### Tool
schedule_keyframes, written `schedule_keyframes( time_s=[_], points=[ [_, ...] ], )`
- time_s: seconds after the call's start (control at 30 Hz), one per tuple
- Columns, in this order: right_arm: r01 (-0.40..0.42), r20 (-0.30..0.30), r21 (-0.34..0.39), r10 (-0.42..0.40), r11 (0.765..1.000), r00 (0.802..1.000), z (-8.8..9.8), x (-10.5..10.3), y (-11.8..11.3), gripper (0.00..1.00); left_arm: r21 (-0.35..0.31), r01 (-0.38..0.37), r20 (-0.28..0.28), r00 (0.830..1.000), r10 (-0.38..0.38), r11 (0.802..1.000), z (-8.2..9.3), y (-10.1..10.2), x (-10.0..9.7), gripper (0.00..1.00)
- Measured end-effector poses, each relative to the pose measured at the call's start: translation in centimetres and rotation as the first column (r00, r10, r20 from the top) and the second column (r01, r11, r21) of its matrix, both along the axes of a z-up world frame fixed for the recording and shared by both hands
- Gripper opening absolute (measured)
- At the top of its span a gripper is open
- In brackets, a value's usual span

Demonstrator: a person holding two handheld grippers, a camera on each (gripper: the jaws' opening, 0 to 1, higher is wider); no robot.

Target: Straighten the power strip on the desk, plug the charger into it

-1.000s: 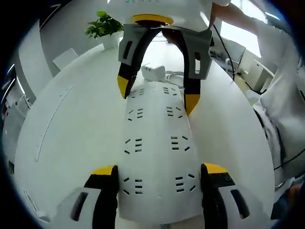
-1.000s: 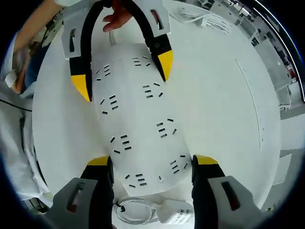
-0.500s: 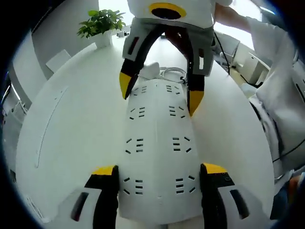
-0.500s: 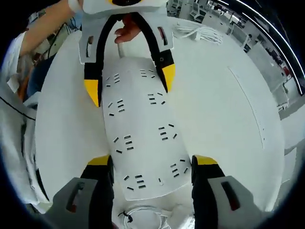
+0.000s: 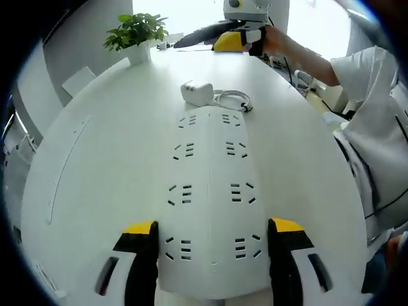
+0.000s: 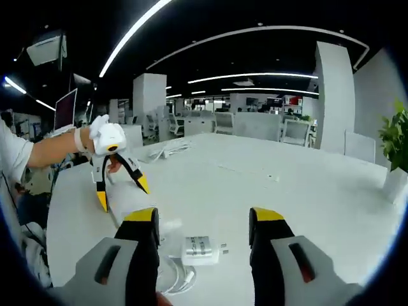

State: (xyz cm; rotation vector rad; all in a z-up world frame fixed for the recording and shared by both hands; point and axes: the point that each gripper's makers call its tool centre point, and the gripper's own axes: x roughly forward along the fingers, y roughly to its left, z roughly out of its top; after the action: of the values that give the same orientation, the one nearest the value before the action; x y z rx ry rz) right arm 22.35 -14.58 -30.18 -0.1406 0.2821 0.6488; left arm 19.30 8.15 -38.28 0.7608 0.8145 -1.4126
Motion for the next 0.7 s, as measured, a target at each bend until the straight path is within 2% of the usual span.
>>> schedule_keyframes(
  time_s=[0.07, 0.2, 0.3, 0.57, 0.7],
  points=[
    [-0.003, -0.028, -0.004, 0.003, 1.000, 1.000, -1.2, -0.2, 0.3, 0.52, 0.004, 0.003, 0.001, 1.000, -0.003, 1.000, 0.0, 0.0, 0.0, 0.70],
    [-0.034, -0.035, 0.017, 0.035, 0.999, 0.999, -2.2, 0.1, 1.7, 0.48, 0.015, 0.011, -0.001, 1.000, -0.011, 1.000, -0.1, -0.1, 0.0, 0.70],
    [-0.050, -0.036, -0.024, 0.050, 0.998, 0.998, -3.3, 0.5, 2.3, 0.48, 0.020, 0.015, 0.000, 1.000, -0.015, 1.000, -0.1, -0.1, 0.0, 0.70],
    [-0.083, -0.030, -0.060, 0.081, 0.995, 0.996, -3.8, 0.1, 2.7, 0.48, 0.014, 0.037, 0.000, 0.999, -0.037, 0.999, -0.1, -0.1, -0.1, 0.70],
    [-0.092, -0.033, -0.055, 0.091, 0.994, 0.995, -3.9, 0.0, 2.9, 0.48, 0.021, 0.050, -0.001, 0.999, -0.049, 0.999, -0.1, 0.0, -0.1, 0.70]
  ],
)
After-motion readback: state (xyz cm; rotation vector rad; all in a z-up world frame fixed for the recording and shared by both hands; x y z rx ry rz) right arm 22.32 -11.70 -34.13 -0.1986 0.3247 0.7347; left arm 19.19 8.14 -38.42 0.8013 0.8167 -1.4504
